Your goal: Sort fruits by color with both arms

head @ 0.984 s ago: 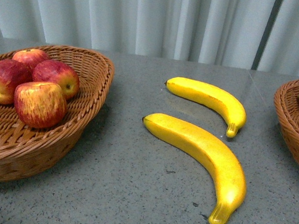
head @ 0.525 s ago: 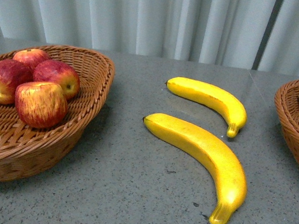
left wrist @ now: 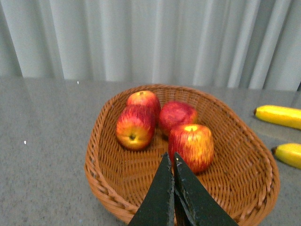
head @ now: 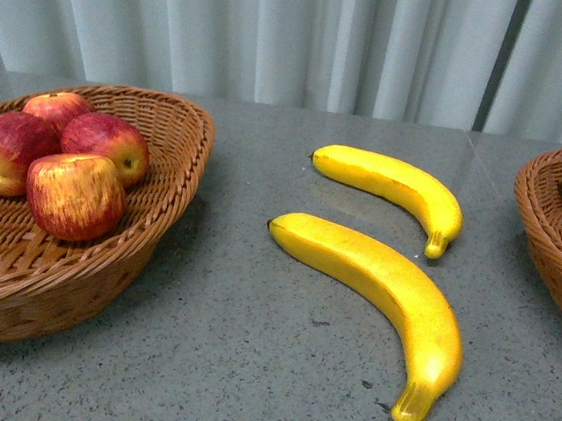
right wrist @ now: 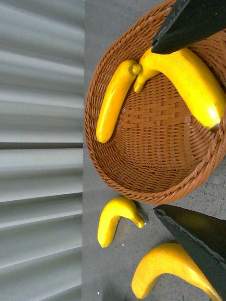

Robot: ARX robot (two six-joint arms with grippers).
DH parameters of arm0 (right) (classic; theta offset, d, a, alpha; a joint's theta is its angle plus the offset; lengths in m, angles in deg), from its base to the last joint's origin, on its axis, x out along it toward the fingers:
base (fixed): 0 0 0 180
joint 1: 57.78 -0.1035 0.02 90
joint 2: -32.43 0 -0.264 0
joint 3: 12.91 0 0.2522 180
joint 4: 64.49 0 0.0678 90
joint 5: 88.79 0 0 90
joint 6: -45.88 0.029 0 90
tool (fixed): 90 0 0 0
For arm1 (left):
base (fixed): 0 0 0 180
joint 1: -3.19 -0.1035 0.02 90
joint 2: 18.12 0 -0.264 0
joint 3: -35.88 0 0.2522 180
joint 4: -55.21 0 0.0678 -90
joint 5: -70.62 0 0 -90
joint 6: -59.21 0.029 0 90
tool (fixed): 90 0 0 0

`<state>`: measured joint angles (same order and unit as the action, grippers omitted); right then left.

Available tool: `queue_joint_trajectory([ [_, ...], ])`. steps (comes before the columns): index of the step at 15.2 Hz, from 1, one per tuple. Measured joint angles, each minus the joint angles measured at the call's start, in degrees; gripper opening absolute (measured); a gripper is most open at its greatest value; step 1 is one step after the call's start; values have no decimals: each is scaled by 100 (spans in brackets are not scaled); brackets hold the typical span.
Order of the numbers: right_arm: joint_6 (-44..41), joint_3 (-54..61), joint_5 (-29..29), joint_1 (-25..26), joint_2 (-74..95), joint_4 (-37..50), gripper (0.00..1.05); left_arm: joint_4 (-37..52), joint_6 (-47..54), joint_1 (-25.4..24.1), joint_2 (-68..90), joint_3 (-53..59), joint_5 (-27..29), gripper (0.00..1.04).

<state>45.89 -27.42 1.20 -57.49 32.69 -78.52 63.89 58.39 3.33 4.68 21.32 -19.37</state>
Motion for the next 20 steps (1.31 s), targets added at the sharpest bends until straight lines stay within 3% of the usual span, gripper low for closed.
queue_joint_trajectory([
  [11,0,0,0,0,0,0,98,-1237,0,0,-1298,0,0,2],
  [13,0,0,2,0,0,-2,98,-2299,0,0,-2184,-4,-2,2],
  [20,0,0,0,-2,0,2,98,-2262,0,2,-2218,-4,0,4],
])
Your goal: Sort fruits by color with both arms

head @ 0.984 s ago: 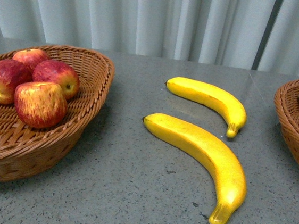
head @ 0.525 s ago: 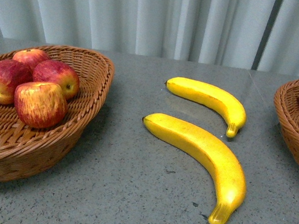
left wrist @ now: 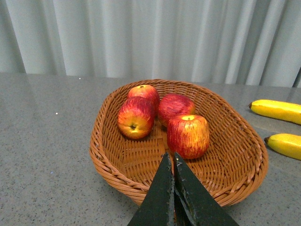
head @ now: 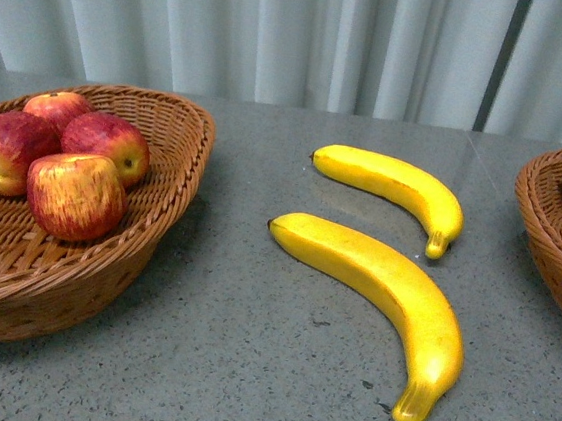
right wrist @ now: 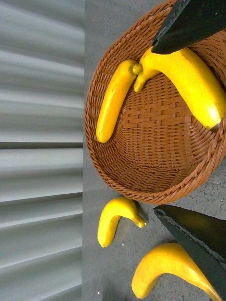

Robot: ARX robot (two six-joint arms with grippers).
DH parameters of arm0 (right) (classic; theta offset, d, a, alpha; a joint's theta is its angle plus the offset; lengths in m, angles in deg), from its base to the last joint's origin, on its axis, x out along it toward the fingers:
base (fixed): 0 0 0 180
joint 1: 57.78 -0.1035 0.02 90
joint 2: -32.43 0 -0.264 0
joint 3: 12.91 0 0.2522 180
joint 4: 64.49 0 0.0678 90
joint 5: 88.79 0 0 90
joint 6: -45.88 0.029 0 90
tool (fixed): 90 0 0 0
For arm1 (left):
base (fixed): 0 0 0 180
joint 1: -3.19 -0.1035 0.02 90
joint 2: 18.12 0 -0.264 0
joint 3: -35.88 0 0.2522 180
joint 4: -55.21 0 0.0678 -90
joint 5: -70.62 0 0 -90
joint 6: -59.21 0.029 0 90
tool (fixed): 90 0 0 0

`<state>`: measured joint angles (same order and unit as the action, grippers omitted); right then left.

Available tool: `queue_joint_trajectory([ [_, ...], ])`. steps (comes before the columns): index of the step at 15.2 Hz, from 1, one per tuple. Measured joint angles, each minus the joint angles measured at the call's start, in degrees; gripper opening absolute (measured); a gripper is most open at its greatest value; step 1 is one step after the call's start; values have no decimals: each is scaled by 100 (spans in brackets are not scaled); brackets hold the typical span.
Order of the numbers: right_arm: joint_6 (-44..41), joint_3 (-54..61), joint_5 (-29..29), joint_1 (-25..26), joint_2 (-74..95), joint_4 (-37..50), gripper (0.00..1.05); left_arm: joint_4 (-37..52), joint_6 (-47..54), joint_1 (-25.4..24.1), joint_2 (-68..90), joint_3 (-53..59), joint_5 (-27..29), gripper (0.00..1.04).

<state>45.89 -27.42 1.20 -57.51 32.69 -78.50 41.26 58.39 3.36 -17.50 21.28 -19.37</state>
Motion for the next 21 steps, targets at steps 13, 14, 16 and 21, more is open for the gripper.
queue_joint_trajectory([
  [13,2186,-2667,-1456,-1255,5941,3768,98,0,9,0,0,0,0,98],
  [14,1849,-3316,-1368,-1637,6837,3510,98,0,9,0,0,0,0,98],
  [16,1141,-4498,-1314,-2173,8229,2756,98,0,11,0,0,0,0,98],
  [21,-417,-5582,-1456,-2677,9578,1080,98,0,11,0,0,0,0,98],
])
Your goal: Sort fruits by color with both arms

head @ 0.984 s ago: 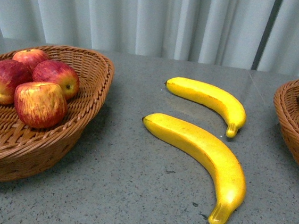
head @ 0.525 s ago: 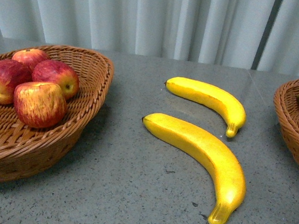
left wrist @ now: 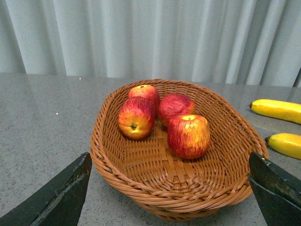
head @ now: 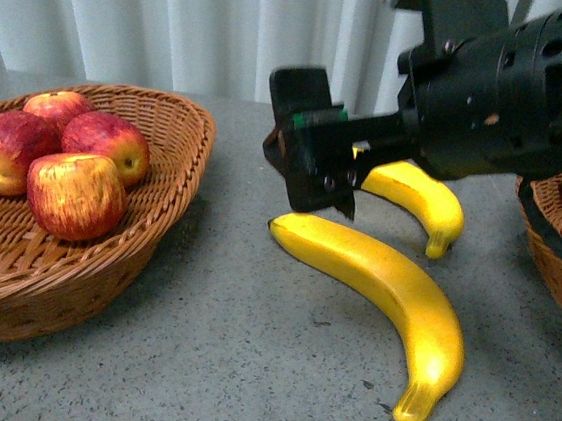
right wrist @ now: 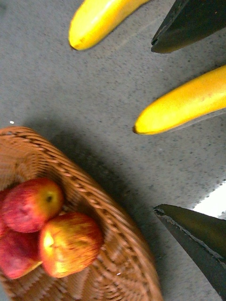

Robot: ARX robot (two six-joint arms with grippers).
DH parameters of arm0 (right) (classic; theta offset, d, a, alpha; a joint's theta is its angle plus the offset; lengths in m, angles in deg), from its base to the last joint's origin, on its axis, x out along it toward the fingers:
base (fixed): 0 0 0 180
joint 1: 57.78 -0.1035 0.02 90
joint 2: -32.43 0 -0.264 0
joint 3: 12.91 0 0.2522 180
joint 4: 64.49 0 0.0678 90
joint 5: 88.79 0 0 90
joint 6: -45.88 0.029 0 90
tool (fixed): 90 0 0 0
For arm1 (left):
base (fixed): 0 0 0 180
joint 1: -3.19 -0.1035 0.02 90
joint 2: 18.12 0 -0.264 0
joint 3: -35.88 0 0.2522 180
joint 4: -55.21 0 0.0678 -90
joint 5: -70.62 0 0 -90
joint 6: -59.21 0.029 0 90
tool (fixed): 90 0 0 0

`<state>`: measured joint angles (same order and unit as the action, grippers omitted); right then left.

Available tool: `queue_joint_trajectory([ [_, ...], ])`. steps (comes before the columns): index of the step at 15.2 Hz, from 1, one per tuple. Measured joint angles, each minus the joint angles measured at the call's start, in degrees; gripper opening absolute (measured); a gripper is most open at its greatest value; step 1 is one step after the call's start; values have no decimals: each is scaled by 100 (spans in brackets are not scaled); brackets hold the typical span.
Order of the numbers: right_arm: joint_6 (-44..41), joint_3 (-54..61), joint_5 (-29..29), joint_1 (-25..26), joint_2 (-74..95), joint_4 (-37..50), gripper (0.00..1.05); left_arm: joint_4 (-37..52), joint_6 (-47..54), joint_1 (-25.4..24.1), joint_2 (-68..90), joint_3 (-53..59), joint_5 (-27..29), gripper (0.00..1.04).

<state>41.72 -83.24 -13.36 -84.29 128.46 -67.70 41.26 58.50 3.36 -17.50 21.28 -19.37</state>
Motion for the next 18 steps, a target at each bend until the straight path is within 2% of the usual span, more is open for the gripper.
queue_joint_trajectory([
  [3,-791,2,96,-57,343,-363,98,0,2,0,0,0,0,98],
  [8,-1130,-28,205,-55,595,-522,98,0,7,0,0,0,0,98],
  [11,-1460,-315,706,-87,1099,-938,97,-2,9,0,0,0,0,98],
  [12,-1517,-315,710,-87,1099,-940,84,0,9,0,0,0,0,98],
  [15,-1589,-304,697,-81,1097,-892,57,0,9,0,0,0,0,98],
  [18,-1637,-269,590,-37,977,-885,34,0,9,0,0,0,0,98],
])
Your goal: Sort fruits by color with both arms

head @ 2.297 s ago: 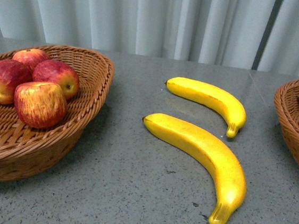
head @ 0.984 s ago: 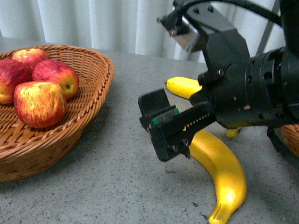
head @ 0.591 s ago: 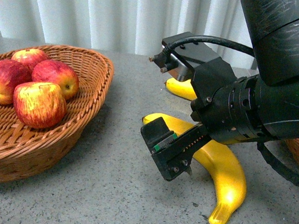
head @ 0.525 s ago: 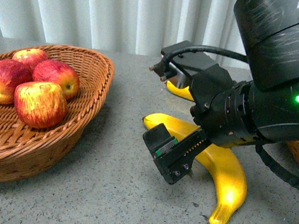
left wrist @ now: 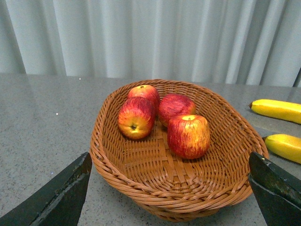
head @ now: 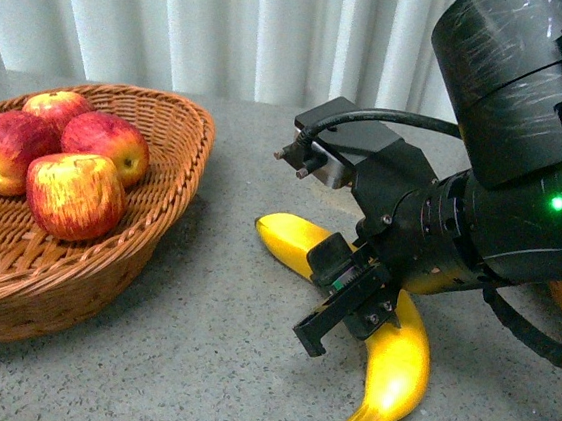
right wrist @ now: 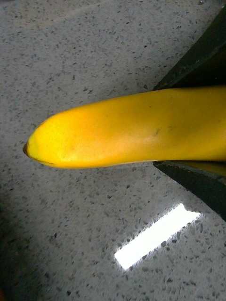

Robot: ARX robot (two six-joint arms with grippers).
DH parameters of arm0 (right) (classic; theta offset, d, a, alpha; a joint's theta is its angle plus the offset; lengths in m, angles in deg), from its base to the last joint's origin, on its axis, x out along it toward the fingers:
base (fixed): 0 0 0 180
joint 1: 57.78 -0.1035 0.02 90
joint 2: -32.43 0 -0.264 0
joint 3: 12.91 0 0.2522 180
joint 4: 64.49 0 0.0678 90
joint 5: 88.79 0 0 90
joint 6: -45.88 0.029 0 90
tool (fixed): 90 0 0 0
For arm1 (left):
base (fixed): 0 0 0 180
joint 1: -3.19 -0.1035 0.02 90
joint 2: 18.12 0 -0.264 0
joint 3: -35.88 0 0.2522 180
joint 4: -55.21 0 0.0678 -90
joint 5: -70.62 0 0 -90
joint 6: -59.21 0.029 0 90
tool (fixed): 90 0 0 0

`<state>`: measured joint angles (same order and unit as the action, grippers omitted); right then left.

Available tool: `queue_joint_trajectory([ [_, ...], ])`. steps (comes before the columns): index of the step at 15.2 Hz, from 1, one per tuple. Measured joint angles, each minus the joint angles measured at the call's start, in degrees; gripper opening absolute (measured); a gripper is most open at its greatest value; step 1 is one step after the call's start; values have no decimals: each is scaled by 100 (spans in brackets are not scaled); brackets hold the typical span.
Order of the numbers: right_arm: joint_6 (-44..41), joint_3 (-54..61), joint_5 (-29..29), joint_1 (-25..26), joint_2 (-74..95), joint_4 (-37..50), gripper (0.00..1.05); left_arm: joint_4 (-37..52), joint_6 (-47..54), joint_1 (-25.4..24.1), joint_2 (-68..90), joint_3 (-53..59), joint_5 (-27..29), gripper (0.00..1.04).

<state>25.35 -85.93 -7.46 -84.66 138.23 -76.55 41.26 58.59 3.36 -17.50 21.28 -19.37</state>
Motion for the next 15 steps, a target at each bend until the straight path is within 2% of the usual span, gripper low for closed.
queue_joint_trajectory([
  [2,153,0,-302,208,-435,229,33,0,0,0,0,0,0,98],
  [4,385,-4,-693,702,-1178,516,32,0,-2,0,0,0,0,98],
  [7,-31,-33,-761,2000,-1598,490,32,0,0,0,0,0,0,98],
  [8,-450,11,-726,2634,-1513,426,32,0,-2,0,0,0,2,98],
  [10,-1329,144,-667,3554,-1508,131,32,0,0,0,0,0,0,98],
  [11,-1604,251,-798,3722,-1515,-140,33,0,0,0,0,0,0,98],
  [12,-1849,450,-1027,3716,-1596,-407,49,0,0,0,0,0,0,98],
  [13,-1915,476,-1075,3679,-1637,-481,56,0,-2,0,0,0,0,98],
  [15,-1967,476,-1119,3615,-1692,-507,63,0,0,0,0,0,0,98],
])
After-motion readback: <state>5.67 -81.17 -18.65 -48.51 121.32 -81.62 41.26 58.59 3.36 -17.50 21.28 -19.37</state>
